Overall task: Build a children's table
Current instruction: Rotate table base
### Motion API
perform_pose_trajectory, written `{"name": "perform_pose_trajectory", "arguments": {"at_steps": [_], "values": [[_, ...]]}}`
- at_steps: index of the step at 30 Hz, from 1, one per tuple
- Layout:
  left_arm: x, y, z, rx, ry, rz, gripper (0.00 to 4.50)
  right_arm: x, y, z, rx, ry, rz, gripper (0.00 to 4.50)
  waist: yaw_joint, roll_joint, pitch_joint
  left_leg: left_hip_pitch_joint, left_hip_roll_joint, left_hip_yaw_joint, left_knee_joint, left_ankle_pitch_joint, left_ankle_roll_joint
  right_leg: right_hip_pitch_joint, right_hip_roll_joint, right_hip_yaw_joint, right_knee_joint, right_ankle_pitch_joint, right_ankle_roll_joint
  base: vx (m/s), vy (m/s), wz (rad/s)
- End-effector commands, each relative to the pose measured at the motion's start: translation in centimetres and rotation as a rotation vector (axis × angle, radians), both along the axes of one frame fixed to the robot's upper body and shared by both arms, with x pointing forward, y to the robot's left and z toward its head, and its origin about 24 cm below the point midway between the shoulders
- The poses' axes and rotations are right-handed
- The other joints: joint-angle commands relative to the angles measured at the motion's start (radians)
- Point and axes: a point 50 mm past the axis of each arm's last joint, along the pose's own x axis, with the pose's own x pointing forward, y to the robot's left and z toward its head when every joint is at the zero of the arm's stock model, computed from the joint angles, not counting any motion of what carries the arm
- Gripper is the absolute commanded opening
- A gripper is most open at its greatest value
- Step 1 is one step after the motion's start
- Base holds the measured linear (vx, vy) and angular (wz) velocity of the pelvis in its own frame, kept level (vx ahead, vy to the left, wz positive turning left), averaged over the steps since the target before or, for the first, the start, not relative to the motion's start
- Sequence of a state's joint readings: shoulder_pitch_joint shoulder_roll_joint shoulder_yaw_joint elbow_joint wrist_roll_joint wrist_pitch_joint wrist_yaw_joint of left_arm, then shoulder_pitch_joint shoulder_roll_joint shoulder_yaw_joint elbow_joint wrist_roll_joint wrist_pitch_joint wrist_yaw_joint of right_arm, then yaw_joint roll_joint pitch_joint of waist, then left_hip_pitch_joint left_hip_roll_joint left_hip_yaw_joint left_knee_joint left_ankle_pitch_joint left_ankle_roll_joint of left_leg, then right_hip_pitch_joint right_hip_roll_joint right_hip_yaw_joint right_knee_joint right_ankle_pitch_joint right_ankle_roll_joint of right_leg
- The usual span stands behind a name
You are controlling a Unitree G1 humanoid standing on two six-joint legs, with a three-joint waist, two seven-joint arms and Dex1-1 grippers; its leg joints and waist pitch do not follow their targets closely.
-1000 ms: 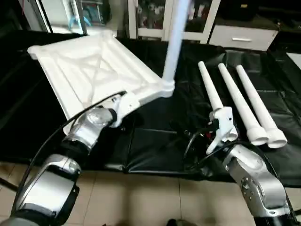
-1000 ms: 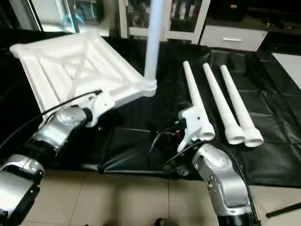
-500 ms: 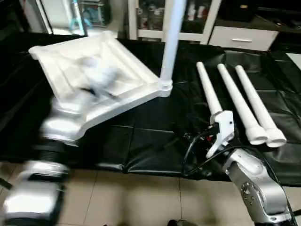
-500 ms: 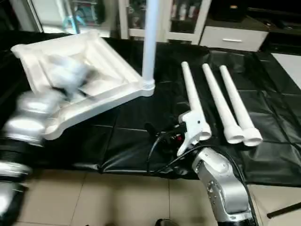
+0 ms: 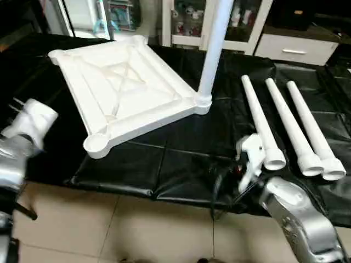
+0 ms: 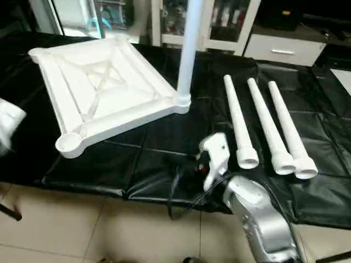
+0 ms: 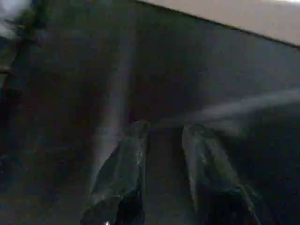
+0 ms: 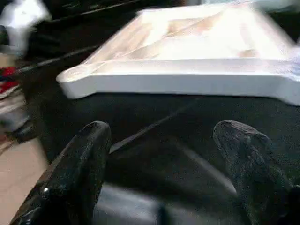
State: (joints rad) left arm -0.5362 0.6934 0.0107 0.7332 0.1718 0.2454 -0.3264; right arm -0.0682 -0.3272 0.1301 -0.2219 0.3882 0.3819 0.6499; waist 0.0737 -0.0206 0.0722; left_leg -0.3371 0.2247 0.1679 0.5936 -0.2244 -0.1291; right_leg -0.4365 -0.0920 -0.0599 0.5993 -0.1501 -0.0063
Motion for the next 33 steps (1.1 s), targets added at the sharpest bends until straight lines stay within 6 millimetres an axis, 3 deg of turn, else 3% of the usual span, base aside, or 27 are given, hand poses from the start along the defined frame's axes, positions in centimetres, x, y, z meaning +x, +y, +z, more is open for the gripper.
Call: {"name": "perform_pose_trajectory", "arguments": {"at_steps": [1,5,8,10,14,18,25,30,33], "values": [[0.4,-1.2,-0.2,-0.043,0.028,-0.055,1.41,-1.1,0.4,0.7,0.013,-0.004,0.111,3.82,-0.003,0.021,-0.065,-0.007,-0.009,0.013,-0.075,-0.145,0.024,0.068,-0.023,0.037,-0.043,-0.092,-0.217,0.0,0.0,0.0],[0.5,-2.3,-0.9,-0.065,0.078,-0.087,1.41,-1.3,0.3,0.6,-0.019,-0.015,0.133,3.82,-0.002,0.02,-0.062,-0.012,-0.01,0.012,-0.075,-0.154,0.025,0.067,-0.026,0.037,-0.049,-0.133,-0.209,0.0,0.0,0.0],[1.0,-4.4,-1.0,-0.144,0.097,-0.157,1.41,-1.0,0.1,0.6,-0.022,-0.021,0.109,3.82,-0.007,0.019,-0.061,-0.011,-0.008,0.011,-0.078,-0.166,0.018,0.067,-0.028,0.037,-0.053,-0.177,-0.202,0.0,0.0,0.0],[0.9,-5.7,-1.0,-0.192,0.13,-0.212,1.41,-0.9,0.0,0.7,-0.023,-0.021,0.107,3.82,-0.008,0.019,-0.062,-0.009,-0.007,0.013,-0.075,-0.158,0.019,0.063,-0.026,0.037,-0.052,-0.161,-0.217,0.0,0.0,0.0],[0.7,-8.1,-0.7,-0.286,0.178,-0.344,1.41,-0.9,-0.1,0.6,-0.032,-0.021,0.1,3.82,-0.008,0.018,-0.064,-0.014,-0.009,0.011,-0.074,-0.125,0.026,0.069,-0.025,0.036,-0.046,-0.118,-0.224,0.0,0.0,0.0],[0.4,-9.3,-0.8,-0.304,0.22,-0.411,1.41,-0.8,-0.2,0.6,-0.037,-0.021,0.094,3.82,-0.01,0.018,-0.064,-0.015,-0.009,0.012,-0.073,-0.106,0.034,0.07,-0.023,0.035,-0.043,-0.084,-0.237,0.0,0.0,0.0],[-0.2,-12.2,-0.8,-0.344,0.255,-0.522,1.41,-0.7,-0.3,0.5,-0.042,-0.027,0.079,3.82,-0.012,0.019,-0.061,-0.013,-0.009,0.013,-0.075,-0.136,0.035,0.069,-0.023,0.035,-0.052,-0.146,-0.222,0.0,0.0,0.0],[-0.3,-14.2,-0.9,-0.357,0.262,-0.588,1.41,-0.6,-0.3,0.6,-0.042,-0.03,0.075,3.82,-0.011,0.018,-0.063,-0.015,-0.01,0.013,-0.073,-0.124,0.036,0.07,-0.022,0.034,-0.051,-0.135,-0.218,0.0,0.0,0.0],[-0.4,-16.6,-1.2,-0.36,0.267,-0.669,1.41,-0.6,-0.3,0.5,-0.044,-0.03,0.077,3.82,-0.011,0.017,-0.065,-0.016,-0.01,0.014,-0.071,-0.104,0.043,0.071,-0.021,0.035,-0.049,-0.109,-0.225,0.0,0.0,0.0]]}}
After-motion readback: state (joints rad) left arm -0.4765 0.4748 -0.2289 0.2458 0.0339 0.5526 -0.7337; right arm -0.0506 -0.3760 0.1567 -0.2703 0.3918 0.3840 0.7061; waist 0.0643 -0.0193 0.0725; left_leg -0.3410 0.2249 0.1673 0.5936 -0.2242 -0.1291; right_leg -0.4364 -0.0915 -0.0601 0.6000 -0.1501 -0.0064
